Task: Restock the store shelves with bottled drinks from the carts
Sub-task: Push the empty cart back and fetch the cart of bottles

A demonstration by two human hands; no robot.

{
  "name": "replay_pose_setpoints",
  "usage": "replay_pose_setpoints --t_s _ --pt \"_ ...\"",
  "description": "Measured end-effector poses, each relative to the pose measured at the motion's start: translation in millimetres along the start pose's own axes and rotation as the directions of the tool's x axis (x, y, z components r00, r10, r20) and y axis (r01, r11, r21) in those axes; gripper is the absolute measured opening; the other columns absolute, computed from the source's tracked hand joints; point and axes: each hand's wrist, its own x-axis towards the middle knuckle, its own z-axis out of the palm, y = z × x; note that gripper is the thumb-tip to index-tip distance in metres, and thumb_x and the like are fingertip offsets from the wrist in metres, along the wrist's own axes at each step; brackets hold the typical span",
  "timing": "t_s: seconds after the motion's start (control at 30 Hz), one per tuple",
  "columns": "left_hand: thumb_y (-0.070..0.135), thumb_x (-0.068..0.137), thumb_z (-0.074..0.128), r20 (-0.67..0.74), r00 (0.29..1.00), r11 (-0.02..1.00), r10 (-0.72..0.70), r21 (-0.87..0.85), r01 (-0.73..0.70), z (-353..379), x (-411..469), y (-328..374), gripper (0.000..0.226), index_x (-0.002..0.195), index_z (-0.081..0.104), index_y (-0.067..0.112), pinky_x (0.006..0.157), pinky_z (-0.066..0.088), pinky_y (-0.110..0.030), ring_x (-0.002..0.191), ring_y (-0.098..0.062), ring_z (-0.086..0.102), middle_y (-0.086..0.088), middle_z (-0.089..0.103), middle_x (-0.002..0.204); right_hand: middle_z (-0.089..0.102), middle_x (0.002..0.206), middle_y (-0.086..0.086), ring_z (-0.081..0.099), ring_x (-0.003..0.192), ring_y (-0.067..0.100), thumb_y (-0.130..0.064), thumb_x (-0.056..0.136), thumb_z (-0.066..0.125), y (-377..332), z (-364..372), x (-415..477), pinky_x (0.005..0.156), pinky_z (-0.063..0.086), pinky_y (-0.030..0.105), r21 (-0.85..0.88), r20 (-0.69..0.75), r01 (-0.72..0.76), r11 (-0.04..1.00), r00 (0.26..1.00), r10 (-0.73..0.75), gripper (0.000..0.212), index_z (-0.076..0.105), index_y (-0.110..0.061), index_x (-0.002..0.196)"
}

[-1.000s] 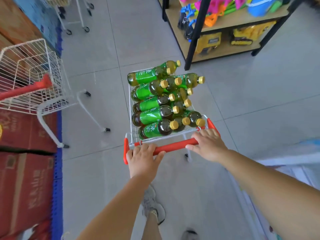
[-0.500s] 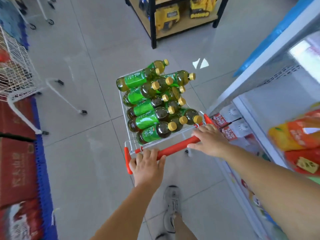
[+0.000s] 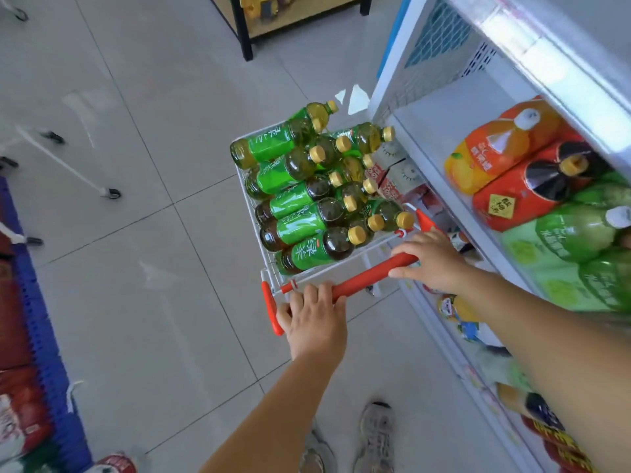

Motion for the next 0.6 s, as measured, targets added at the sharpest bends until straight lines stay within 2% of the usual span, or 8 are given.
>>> replay_pose_setpoints --t_s 0.17,0.43,0.6 --pt "0.048 0.102 0.025 0.013 1.000 1.000 -0.002 -0.007 0.002 30 -33 29 0.038 0.131 0.043 0.033 0.105 0.019 -0.044 0.121 -0.024 0.040 0.006 0.048 0.121 0.043 0.098 -0.012 0.043 0.115 0.017 -0.054 0.085 0.061 34 11 -42 0.110 0.015 0.033 0.004 -0.017 -0.005 1.000 1.000 0.005 0.036 0.063 -0.032 0.113" --pt "0.048 0.102 0.025 0.029 0.999 1.000 -0.020 -0.012 0.020 65 -66 67 0.038 0.132 0.042 0.034 0.104 0.016 -0.042 0.121 -0.023 0.038 0.006 0.048 0.123 0.046 0.092 -0.011 0.046 0.107 0.020 -0.055 0.081 0.065 82 25 -80 0.107 0.021 0.035 0.015 -0.042 0.011 1.000 0.999 -0.010 0.036 0.066 -0.033 0.108" --pt "0.048 0.102 0.026 0.038 0.998 0.999 -0.040 -0.001 0.040 76 -77 83 0.037 0.131 0.043 0.034 0.106 0.017 -0.043 0.121 -0.023 0.039 0.006 0.049 0.122 0.054 0.097 -0.009 0.050 0.108 0.020 -0.060 0.076 0.066 103 30 -91 0.110 0.023 0.037 0.027 -0.038 0.019 0.999 0.999 -0.018 0.038 0.067 -0.035 0.106"
